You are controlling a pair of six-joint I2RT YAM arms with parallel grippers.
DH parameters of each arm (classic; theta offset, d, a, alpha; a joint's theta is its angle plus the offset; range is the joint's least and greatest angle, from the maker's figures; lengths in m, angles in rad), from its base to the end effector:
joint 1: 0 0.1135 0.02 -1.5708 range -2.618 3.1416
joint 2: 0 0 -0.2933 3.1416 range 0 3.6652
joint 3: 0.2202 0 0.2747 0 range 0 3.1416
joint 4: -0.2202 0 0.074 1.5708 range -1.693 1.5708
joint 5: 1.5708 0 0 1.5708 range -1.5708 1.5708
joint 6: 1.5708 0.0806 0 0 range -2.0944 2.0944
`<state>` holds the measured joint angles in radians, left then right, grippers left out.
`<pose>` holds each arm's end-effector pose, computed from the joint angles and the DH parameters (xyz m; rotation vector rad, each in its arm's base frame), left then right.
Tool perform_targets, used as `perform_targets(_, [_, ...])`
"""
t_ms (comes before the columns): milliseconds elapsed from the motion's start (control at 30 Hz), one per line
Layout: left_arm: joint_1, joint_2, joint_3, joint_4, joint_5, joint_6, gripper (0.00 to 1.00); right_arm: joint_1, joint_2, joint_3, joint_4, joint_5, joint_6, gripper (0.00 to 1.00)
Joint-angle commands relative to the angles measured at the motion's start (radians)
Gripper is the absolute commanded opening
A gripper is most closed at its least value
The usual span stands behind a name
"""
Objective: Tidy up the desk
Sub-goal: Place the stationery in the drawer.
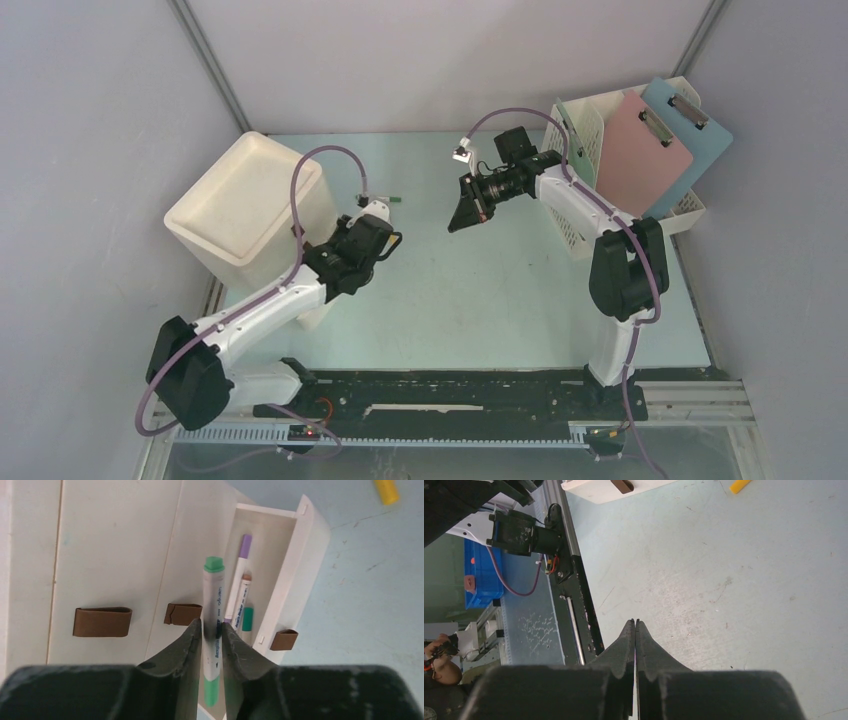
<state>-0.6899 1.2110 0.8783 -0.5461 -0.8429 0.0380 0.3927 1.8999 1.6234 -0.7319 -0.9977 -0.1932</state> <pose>0.2474 -0.1262 0.2589 0.4417 2.1380 0.6665 0.3915 0.2355 0.2760 -1.0381 2.1545 1.3486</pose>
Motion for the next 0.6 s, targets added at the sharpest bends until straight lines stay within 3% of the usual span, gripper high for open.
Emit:
perform_targets(0, [0.000,0.020,-0.002,0.008,-0.114,0.035,0.31,-0.006,-0.042,-0.003,0.015,-0.026,-0.010,0.02])
perform_targets(167, [0.000,0.026,-0.002,0.013,-0.148,0.027,0.53,-0.005,-0.040,-0.002,0.016,-0.027,-0.011,0.02])
perform_targets(400, [0.000,-0.003,0.001,0.025,-0.090,-0.007,0.66,-0.003,-0.036,-0.002,0.014,-0.022,-0.017,0.02])
perform_targets(567, [0.000,-0.084,-0.036,0.106,0.021,-0.046,0.90,0.001,-0.033,-0.001,0.013,-0.013,-0.023,0.02])
